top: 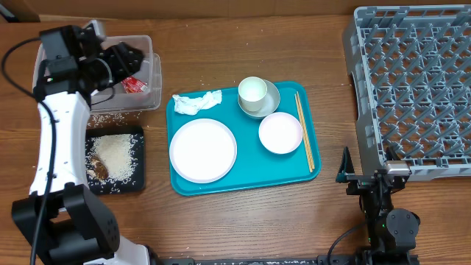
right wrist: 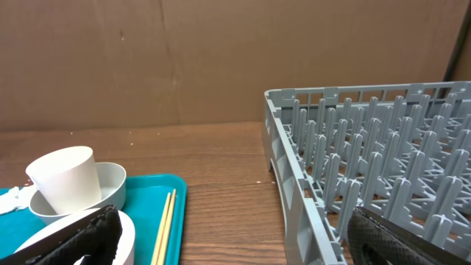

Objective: Sort waste into correct bins and load items into the dishwasher
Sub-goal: 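Carry the red wrapper to the clear bin and drop it, then reach the left gripper to the remaining tissue on the tray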

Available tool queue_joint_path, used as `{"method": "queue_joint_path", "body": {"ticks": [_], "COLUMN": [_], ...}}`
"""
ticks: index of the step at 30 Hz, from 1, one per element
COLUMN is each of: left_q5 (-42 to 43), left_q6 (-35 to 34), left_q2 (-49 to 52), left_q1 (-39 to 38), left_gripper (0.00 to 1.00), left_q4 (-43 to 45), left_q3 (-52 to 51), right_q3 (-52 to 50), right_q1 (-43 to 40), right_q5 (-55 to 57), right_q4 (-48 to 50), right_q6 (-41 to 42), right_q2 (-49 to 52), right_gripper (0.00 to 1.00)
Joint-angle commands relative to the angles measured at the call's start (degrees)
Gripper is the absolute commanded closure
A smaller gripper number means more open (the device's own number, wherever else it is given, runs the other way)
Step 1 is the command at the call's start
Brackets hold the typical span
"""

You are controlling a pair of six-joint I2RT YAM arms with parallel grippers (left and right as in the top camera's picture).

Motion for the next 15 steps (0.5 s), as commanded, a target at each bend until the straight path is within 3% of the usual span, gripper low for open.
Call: {"method": "queue_joint_path", "body": {"ticks": [1,2,4,7,15], "left_q5": [11.9,8.6,-5.7,-17.9,-34.7], "left_q6": [12.4,14.1,16.1,16.6,20.6], "left_q2": [-0.6,-0.6,-0.3,0.7,7.2], "left_q1": [-6.0,-7.6,-13.2,-19.0,-28.3], "left_gripper": [0.37,0.36,0.32,0.28,0.22], "left_q4": [-1.2,-2.3,-4.7,-4.7,-3.9], "left_q3": [0.5,0.5,0.5,0.5,0.5], "right_q3": [-0.6,-0.6,-0.6,-0.6,-0.6], "right_q1": [-0.2,-0.2,-0.2,-0.2,-0.2], "right_q5": [-0.3,-0.3,-0.3,-0.3,-0.3], "right_q4": [0.4,0.4,0.4,0.4,0.4], "right_q6": [0.0,0.0,0.0,0.0,0.0], "right_q2": [-0.6,-0.6,-0.6,-0.6,-0.6], "right_gripper": [0.0,0.0,0.0,0.0,0.0]}}
